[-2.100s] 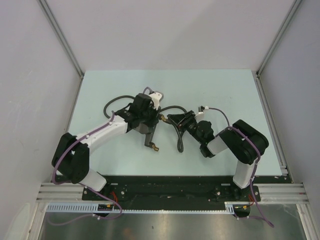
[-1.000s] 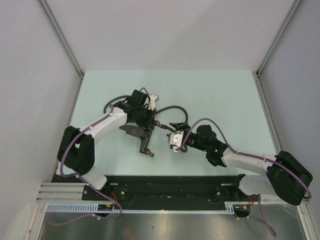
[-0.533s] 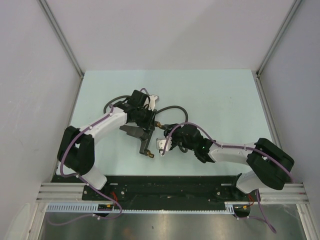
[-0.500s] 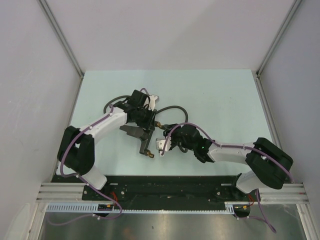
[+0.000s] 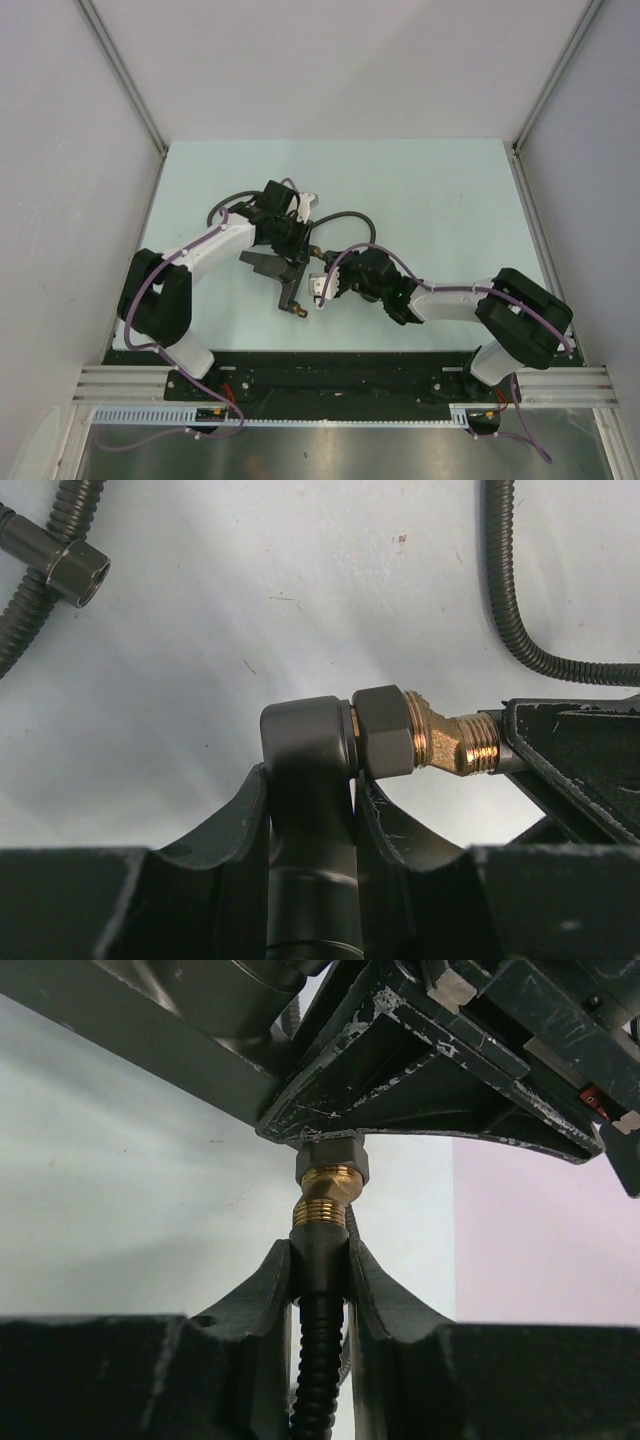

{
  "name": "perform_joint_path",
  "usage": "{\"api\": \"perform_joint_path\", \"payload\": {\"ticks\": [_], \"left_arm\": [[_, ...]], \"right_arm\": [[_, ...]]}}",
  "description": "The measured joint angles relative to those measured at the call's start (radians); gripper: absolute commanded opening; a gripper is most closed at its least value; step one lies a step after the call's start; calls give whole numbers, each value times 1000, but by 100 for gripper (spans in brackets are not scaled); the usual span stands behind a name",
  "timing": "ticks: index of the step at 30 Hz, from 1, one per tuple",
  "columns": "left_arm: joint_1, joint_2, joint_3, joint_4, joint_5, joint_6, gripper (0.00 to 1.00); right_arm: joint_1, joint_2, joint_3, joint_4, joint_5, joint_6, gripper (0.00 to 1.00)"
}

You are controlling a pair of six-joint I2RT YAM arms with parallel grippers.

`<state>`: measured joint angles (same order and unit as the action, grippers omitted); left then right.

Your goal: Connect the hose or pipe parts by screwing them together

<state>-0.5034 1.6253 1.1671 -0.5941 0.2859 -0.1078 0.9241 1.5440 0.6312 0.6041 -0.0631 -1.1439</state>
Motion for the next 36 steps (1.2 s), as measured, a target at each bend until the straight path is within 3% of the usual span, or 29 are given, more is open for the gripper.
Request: {"api": "perform_joint_path", "payload": {"ticks": [12,24,36], "left_arm": [[13,26,0,-14,-14,2,0],[12,26,0,42,-18,-3,0],[16,26,-2,53,-32,-42,0]], "right_arm": [[-28,72,17,89,-24,345,0],[-171,101,24,197,-247,835,0],[-277,235,26,459,-413,1334,0]]}}
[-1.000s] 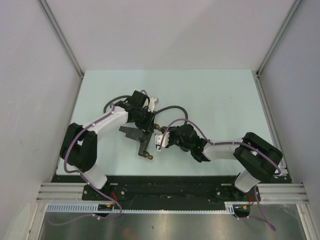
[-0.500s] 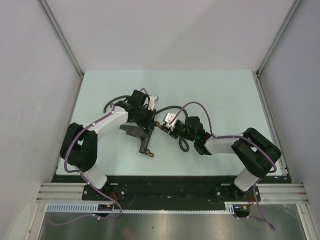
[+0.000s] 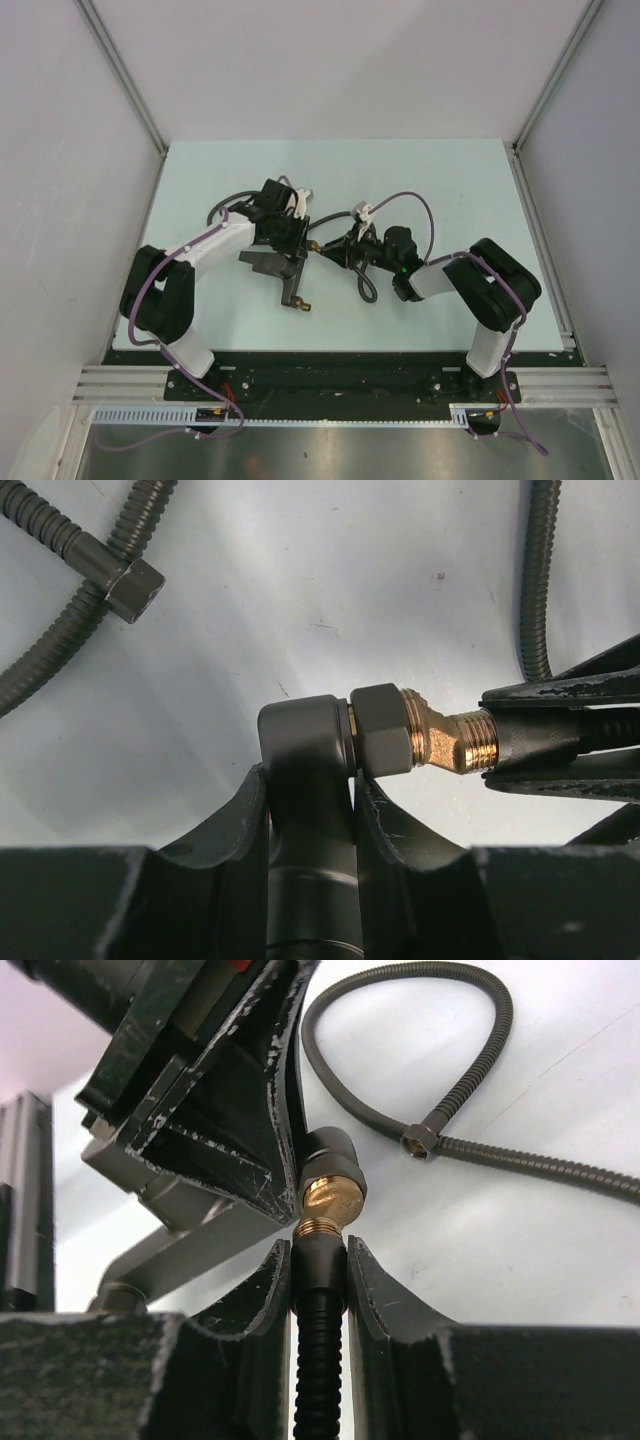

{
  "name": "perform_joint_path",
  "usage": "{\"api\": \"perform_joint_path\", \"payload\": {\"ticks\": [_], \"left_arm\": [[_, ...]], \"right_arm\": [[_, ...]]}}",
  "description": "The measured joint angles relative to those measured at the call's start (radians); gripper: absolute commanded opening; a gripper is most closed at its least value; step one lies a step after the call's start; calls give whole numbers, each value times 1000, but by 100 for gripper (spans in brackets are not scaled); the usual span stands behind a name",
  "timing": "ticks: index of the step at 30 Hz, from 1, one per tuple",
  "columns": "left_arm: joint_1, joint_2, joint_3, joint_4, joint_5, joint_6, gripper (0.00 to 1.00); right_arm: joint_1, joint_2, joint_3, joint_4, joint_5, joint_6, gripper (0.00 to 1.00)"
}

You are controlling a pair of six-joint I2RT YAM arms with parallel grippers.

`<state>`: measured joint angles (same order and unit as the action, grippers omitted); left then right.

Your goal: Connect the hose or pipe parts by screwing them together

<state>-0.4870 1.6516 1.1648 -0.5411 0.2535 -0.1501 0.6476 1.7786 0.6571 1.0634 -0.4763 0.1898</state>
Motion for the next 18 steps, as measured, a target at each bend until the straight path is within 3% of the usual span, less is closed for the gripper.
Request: {"api": "perform_joint_path", "payload": {"ticks": [18], "left_arm": [[2,-50,-40,-4,-79,-26,0]], "right_arm": [[-15,145,13,196,53,653,3]]}}
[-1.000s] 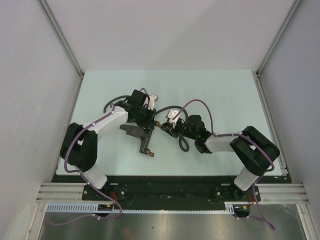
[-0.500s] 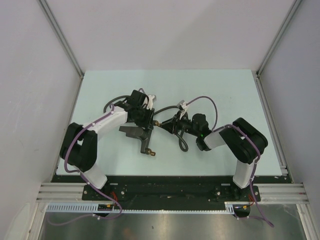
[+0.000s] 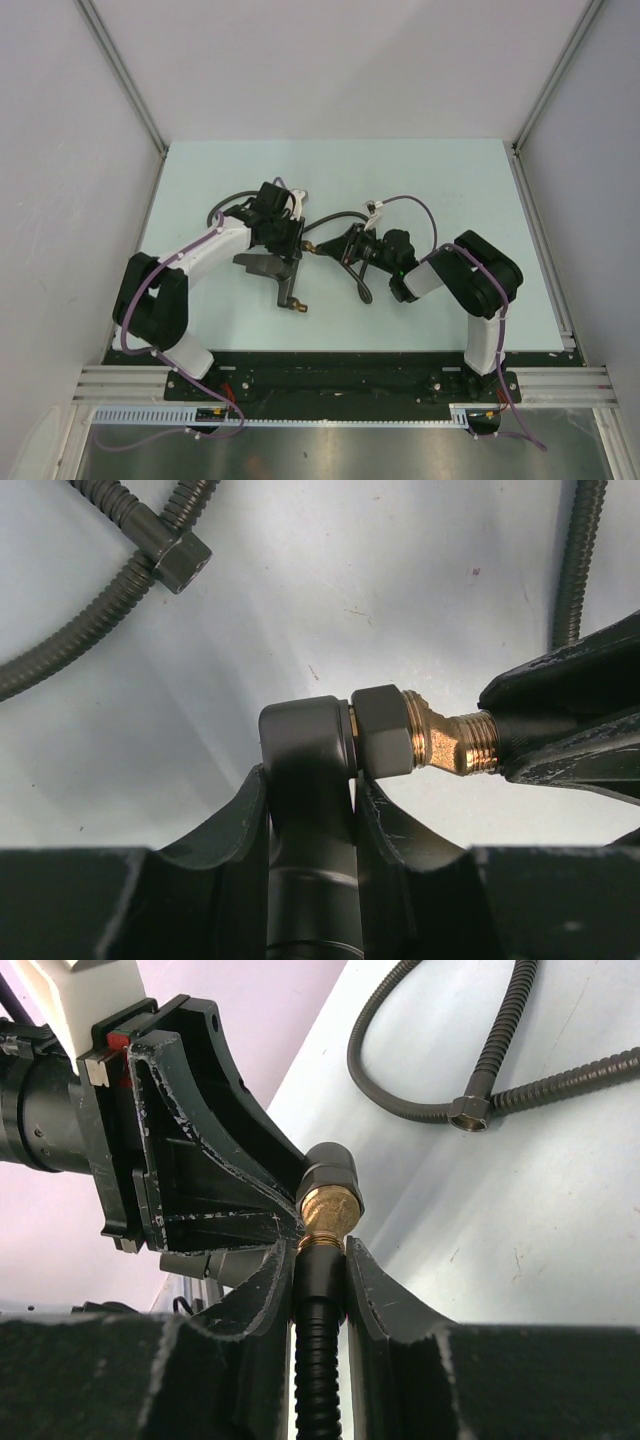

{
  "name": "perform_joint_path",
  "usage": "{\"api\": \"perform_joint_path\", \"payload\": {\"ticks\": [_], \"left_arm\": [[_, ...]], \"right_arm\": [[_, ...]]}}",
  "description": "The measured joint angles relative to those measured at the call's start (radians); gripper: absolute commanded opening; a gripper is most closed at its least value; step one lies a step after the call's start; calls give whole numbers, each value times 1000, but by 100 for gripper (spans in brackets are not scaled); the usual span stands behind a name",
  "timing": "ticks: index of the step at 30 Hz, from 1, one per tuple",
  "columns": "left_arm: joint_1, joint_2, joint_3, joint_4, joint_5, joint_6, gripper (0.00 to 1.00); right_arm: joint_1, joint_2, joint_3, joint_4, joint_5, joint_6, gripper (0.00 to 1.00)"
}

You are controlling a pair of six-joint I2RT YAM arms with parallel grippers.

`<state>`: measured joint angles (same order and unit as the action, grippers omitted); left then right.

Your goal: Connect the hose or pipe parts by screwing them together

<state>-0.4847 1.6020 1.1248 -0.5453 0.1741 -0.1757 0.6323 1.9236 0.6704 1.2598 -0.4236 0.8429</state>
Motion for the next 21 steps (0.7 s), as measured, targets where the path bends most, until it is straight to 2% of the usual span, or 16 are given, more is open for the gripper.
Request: {"api": "perform_joint_path", "payload": {"ticks": [2,3,5,6,8,12,16,21], "left_arm": [[-2,-6,0,0,-7,0,0],[-2,-8,0,0,-10,0,0],[-3,-8,0,2,-9,0,0],[-4,-8,0,3,-4,0,0],[-9,-9,0,21,22,-1,0],[-24,-11,0,69,74,-7,0],[-22,-11,0,67,104,-8,0],[-10,-11,1,59,119,-8,0]], "right_arm": [[0,0,0,4,7,21,16],[0,-2,0,3,8,19,28],[0,-21,0,-29,9,-1,38],[0,-37,0,-54,9,-24,49],[3,-86,0,-119,8,-75,53],[14,-241,0,-284,33,-291,61],[29,-391,2,-412,63,-591,61],[144,-510,8,-615,156,-1109,61]]}}
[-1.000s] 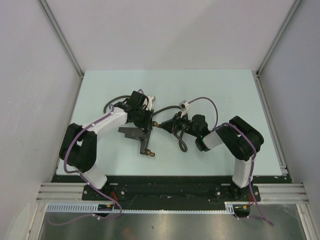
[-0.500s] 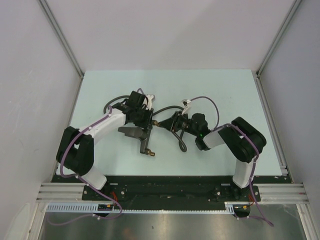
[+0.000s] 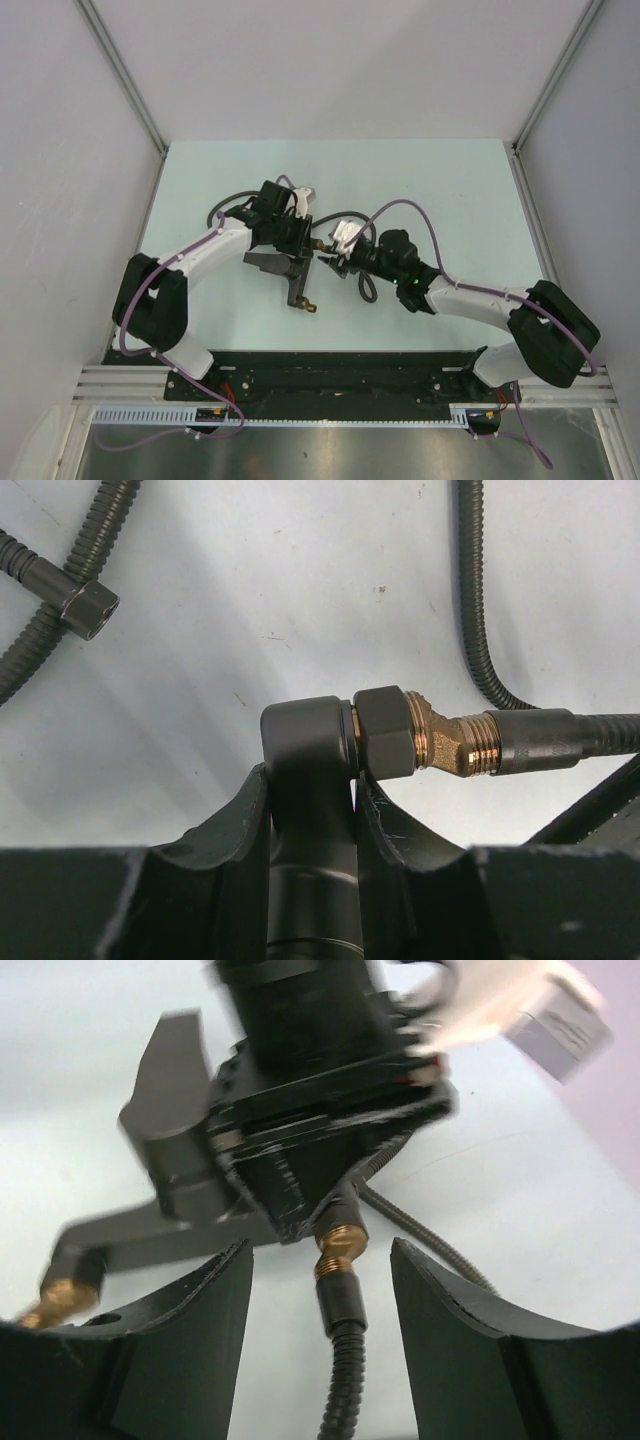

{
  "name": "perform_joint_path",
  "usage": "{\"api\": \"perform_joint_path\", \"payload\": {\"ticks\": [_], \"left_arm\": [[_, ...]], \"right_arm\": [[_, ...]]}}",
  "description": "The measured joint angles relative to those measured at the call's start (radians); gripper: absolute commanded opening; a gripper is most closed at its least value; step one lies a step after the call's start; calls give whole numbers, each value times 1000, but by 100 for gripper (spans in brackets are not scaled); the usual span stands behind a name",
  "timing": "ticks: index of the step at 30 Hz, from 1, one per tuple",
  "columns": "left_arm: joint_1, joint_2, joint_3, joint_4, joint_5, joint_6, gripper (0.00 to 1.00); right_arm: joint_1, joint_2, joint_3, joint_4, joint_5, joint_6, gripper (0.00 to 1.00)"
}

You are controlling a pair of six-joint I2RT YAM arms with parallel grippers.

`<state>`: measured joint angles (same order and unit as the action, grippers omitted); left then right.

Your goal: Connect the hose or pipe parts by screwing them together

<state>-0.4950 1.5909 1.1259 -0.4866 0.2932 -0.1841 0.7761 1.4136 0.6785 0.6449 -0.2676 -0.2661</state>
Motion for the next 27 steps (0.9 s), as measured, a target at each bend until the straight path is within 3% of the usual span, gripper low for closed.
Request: {"api": "perform_joint_path", "payload": {"ticks": [7,16,20,21,22,24,27], "left_arm": [[8,11,10,-28,0,0,0],[11,12,15,-47,10,0,0],[13,13,15,-54,9,1,0],[14,13,15,-57,9,2,0],[14,13,15,-59,7,1,0],[18,13,15,-59,-2,15,0],[30,14,15,-69,-2,17,0]], "right_arm": [[167,-11,3,-192,208,-517,61],[229,123,58,-237,430,-790,48],[229,168,85,-233,469,-843,25],[228,176,95,-230,472,-846,13],[228,182,102,-229,473,-848,8],[226,196,113,-236,469,-849,0],[224,219,132,-232,455,-817,0]]}}
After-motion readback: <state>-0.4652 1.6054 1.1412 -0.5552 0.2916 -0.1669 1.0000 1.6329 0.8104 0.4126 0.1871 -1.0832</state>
